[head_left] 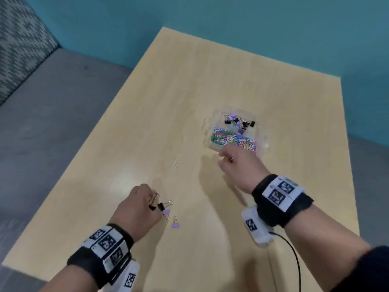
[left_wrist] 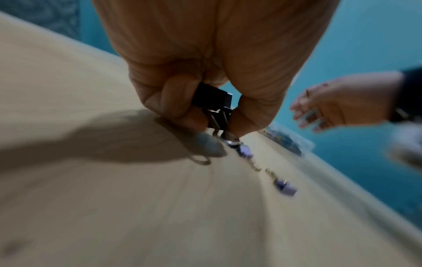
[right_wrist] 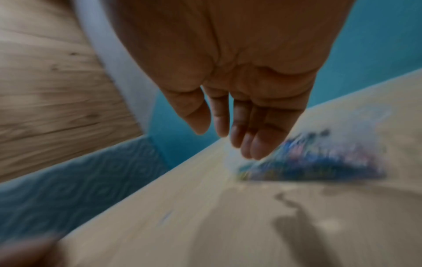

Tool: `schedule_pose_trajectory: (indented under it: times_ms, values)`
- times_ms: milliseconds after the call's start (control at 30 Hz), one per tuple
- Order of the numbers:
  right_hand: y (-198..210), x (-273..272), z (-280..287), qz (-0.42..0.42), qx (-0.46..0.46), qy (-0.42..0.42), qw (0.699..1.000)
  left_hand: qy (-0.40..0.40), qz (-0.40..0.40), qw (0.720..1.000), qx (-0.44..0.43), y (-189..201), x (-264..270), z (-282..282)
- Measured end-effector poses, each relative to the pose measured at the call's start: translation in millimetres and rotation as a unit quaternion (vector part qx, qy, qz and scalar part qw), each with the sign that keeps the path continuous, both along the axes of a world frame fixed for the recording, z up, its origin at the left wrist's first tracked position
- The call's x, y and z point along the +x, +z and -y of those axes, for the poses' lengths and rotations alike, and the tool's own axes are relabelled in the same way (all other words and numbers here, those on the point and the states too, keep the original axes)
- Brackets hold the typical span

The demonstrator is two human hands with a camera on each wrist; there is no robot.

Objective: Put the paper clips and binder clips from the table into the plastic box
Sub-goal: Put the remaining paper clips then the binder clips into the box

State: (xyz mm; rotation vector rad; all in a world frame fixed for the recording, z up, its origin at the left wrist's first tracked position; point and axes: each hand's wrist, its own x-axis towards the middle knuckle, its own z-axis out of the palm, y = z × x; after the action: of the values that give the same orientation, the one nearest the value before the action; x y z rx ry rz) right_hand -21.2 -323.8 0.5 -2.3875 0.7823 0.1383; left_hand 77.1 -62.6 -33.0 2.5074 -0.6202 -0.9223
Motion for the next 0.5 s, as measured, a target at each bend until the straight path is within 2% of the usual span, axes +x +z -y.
schedule_pose_trajectory:
  times_ms: [67,133,233,333,433,500]
  values:
    - [-9.2,-25.1,-56.3,-0.06,0.038,0.105,0.992,0.047,-0.02,0.998,-0.022,-0.3,2.0,2.1]
    - [-19.0,-42.5,-99.7,-0.104,0.045,0.167,0.979,0.064,-0.036,0.996,-0.041,-2.4,4.3,2.2]
    - [-26.8,-46.0,-138.8,-0.098,0.018,0.175,0.98,0.126,-0.088,0.986,-0.065,-3.2,9.6,-2.0]
    - [-35.2,-36.1,-153.9,-0.068,-0.017,0.189,0.979,0.182,-0.131,0.97,-0.094,-0.4,14.0,-4.4]
    - [-41.7,-31.2,-158.1,-0.066,-0.037,0.191,0.979,0.194,-0.155,0.963,-0.105,3.1,12.2,-3.4]
    - [-41.5,-30.3,-159.0,-0.074,-0.057,0.185,0.978,0.172,-0.135,0.97,-0.108,2.4,8.0,-2.0]
